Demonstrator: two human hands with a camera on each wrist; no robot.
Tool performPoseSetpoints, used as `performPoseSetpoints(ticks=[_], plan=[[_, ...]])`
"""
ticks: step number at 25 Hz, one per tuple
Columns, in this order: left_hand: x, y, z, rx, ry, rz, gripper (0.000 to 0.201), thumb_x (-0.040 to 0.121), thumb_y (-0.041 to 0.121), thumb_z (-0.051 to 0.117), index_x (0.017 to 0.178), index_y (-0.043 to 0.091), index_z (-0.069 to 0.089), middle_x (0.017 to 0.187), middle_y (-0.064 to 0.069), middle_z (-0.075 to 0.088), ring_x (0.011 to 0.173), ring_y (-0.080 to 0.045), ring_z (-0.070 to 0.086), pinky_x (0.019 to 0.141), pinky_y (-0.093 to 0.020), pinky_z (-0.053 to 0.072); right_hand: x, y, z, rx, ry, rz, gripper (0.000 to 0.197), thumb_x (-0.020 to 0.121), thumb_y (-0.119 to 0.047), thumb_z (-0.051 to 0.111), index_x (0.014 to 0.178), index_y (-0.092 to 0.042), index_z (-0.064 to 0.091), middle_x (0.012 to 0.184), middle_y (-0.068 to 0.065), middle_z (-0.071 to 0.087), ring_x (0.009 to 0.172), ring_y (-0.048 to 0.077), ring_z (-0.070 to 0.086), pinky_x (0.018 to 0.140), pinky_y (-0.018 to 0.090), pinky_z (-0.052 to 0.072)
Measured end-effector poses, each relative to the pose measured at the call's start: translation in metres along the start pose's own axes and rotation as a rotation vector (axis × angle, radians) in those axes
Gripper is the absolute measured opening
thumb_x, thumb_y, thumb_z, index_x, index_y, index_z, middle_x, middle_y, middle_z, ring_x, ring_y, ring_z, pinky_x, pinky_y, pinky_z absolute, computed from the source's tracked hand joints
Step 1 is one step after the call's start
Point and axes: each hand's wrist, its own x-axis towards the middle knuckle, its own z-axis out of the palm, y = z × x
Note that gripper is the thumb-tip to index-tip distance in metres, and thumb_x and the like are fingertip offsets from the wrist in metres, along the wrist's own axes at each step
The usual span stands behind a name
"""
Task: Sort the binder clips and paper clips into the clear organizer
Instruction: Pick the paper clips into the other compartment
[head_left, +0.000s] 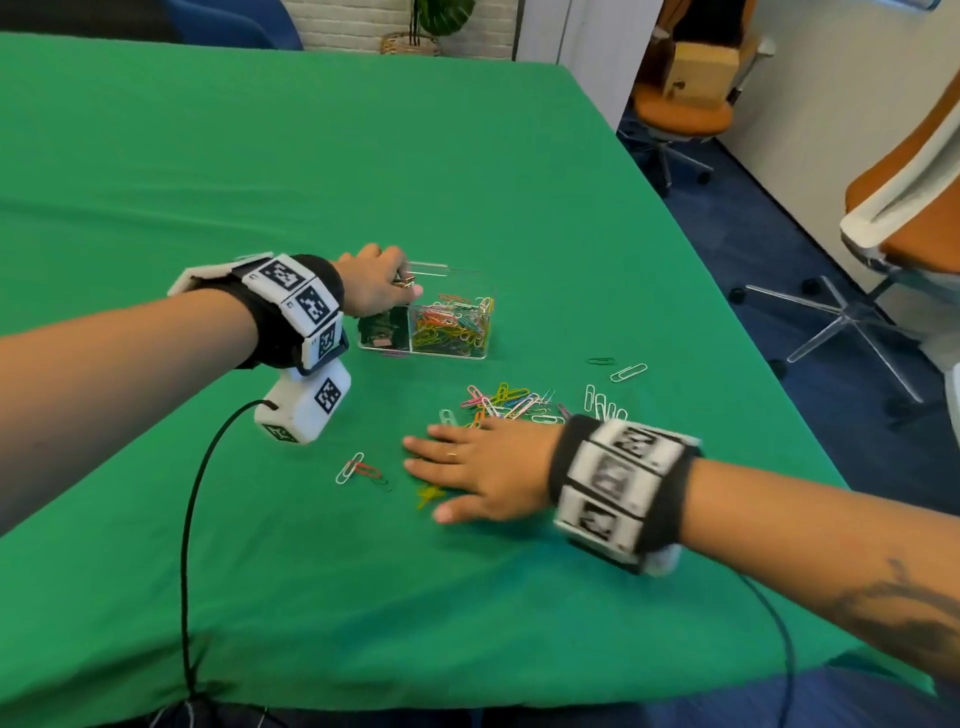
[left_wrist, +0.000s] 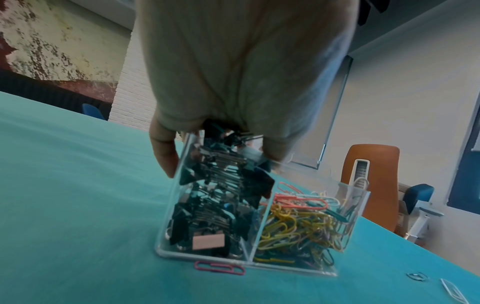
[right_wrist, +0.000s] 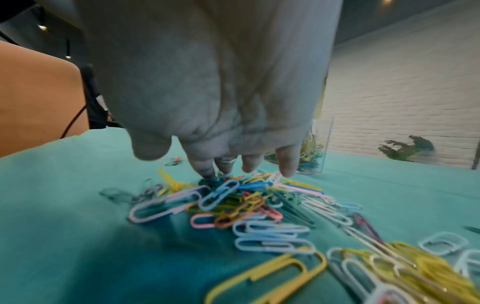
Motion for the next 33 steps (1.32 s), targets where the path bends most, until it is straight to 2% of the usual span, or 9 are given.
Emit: performPoseSetpoints(ticks=[6,9,16,19,21,23,26,29,33], plan=[[0.000,0.005,0.000,0.014,0.024,0.007,0.045,0.095,0.040,0.039,0.125,0.006,0.039,0.128,-0.022,0.042,0.119,-0.037,0.043,0.100,-0.042,0.036,0.001,-0.019,-0.012,0.137,0.229,-0.012,0.063,0.096,-0.050,0.027,0.149,-0.019,0.014,0.160,0.001,0.001,0.148,0.018,0.004,0.115,0.049,0.016],[0.000,0.005,0.001,0.015,0.021,0.006,0.044,0.094,0.039,0.040,0.124,0.006,0.040,0.127,-0.022,0.043,0.118,-0.037,0.043,0.100,-0.043,0.036,0.039,-0.055,-0.026,0.119,0.150,-0.072,0.063,0.096,-0.051,0.026,0.149,-0.021,0.011,0.160,-0.002,0.001,0.148,0.017,0.002,0.116,0.051,0.013],[-0.001,0.003,0.003,-0.003,0.060,0.027,0.043,0.095,0.037,0.040,0.123,0.004,0.040,0.126,-0.023,0.043,0.117,-0.037,0.043,0.102,-0.042,0.033,-0.043,0.024,0.018,0.146,-0.024,0.222,0.066,0.096,-0.051,0.024,0.150,-0.017,0.005,0.159,-0.002,-0.009,0.147,0.016,-0.009,0.119,0.045,0.002],[-0.003,0.004,0.003,-0.005,0.075,0.029,0.042,0.095,0.035,0.040,0.122,0.003,0.040,0.126,-0.023,0.044,0.117,-0.036,0.044,0.102,-0.041,0.034,-0.068,0.072,0.030,0.723,0.401,0.378,0.059,0.098,-0.036,0.034,0.149,-0.016,0.012,0.159,0.004,-0.004,0.147,0.014,-0.003,0.117,0.026,-0.001],[-0.002,0.004,0.004,-0.006,0.072,0.022,0.041,0.095,0.036,0.040,0.121,0.004,0.040,0.125,-0.023,0.044,0.116,-0.036,0.044,0.102,-0.042,0.035,-0.068,0.103,0.040,0.781,0.451,0.641,0.064,0.098,-0.040,0.031,0.149,-0.012,0.005,0.158,0.013,-0.006,0.147,0.022,-0.004,0.118,0.032,-0.001],[-0.003,0.005,0.004,0.000,0.072,0.017,0.041,0.095,0.035,0.040,0.122,0.005,0.040,0.126,-0.023,0.044,0.117,-0.037,0.044,0.102,-0.042,0.035,-0.058,0.112,0.050,0.735,0.250,0.736,0.070,0.097,-0.047,0.024,0.149,-0.010,-0.005,0.156,0.018,-0.013,0.146,0.030,-0.010,0.120,0.042,0.000],[-0.004,0.007,0.004,0.001,0.079,0.016,0.040,0.095,0.033,0.040,0.123,0.004,0.040,0.125,-0.023,0.044,0.117,-0.035,0.044,0.102,-0.040,0.034,-0.037,0.083,0.050,0.709,0.154,0.557,0.069,0.096,-0.050,0.021,0.149,-0.014,-0.006,0.156,0.014,-0.017,0.144,0.030,-0.016,0.120,0.049,0.000],[-0.005,0.008,0.004,-0.005,0.080,0.015,0.040,0.095,0.033,0.040,0.122,0.003,0.040,0.125,-0.023,0.044,0.116,-0.035,0.045,0.102,-0.040,0.035,-0.042,0.052,0.039,0.720,0.104,0.322,0.061,0.099,-0.042,0.020,0.149,-0.015,-0.001,0.158,0.007,-0.010,0.146,0.022,-0.011,0.121,0.037,-0.004],[-0.005,0.009,0.003,0.003,0.087,0.017,0.040,0.095,0.032,0.041,0.122,0.003,0.040,0.125,-0.023,0.044,0.116,-0.035,0.045,0.102,-0.040,0.034,-0.050,0.064,0.026,0.764,0.212,0.433,0.058,0.100,-0.041,0.020,0.149,-0.012,0.012,0.159,0.007,0.004,0.147,0.017,0.006,0.119,0.029,0.003]])
